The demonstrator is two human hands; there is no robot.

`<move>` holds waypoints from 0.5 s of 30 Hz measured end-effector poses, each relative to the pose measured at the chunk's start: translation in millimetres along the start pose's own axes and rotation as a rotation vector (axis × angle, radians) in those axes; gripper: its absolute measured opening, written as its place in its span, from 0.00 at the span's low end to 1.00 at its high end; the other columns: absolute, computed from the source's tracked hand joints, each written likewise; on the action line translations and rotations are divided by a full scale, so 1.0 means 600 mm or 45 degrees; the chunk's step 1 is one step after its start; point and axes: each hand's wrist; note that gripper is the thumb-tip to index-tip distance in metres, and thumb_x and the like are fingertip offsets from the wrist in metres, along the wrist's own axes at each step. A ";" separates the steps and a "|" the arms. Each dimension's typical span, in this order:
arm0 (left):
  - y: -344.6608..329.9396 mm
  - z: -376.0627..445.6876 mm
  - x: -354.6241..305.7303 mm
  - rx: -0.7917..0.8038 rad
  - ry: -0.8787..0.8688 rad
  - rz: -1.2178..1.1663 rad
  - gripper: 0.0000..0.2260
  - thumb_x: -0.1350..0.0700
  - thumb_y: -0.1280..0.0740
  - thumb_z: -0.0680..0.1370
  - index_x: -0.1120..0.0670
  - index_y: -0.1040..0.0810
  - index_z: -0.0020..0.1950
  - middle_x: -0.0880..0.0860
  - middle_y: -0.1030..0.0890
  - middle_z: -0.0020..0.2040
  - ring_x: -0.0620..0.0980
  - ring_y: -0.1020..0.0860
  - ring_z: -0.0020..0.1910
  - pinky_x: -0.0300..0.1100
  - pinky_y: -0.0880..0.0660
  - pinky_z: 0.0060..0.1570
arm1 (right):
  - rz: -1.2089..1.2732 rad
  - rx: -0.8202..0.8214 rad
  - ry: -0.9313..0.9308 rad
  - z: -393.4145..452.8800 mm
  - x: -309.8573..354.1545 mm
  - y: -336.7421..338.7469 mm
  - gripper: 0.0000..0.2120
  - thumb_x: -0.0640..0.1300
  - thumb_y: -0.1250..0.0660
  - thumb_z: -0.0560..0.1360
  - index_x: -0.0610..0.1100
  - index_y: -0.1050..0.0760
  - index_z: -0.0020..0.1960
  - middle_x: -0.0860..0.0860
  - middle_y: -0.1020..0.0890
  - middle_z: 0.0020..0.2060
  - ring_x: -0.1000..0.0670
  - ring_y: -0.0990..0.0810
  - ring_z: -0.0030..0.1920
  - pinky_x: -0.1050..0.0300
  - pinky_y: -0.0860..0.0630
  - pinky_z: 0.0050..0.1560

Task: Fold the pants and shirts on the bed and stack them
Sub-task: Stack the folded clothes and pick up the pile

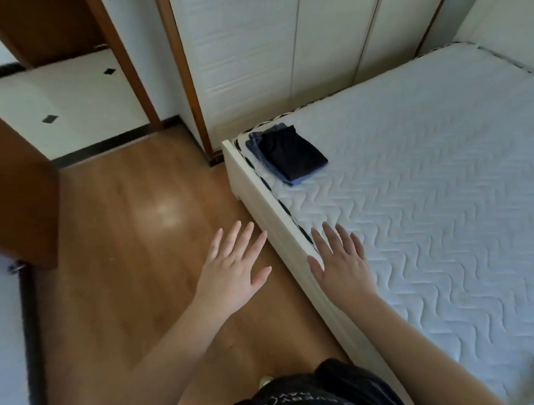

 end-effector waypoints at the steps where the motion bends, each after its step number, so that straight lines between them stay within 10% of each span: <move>1: -0.001 0.014 0.017 0.000 0.011 0.002 0.30 0.36 0.50 0.81 0.48 0.43 0.79 0.53 0.39 0.78 0.55 0.46 0.78 0.58 0.49 0.76 | -0.009 -0.004 0.006 0.020 0.007 0.004 0.29 0.60 0.55 0.82 0.51 0.51 0.81 0.50 0.48 0.80 0.46 0.53 0.79 0.47 0.59 0.78; 15: -0.037 0.338 0.209 0.085 0.019 -0.012 0.30 0.35 0.55 0.81 0.48 0.45 0.80 0.53 0.41 0.79 0.55 0.48 0.79 0.58 0.50 0.76 | -0.006 0.027 0.033 0.403 0.034 0.017 0.30 0.61 0.58 0.81 0.51 0.51 0.80 0.49 0.49 0.80 0.45 0.53 0.80 0.46 0.58 0.77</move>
Point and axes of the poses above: each hand's wrist, its own z-axis towards the middle knuckle, its own y-axis out of the back of the hand, x = y × z
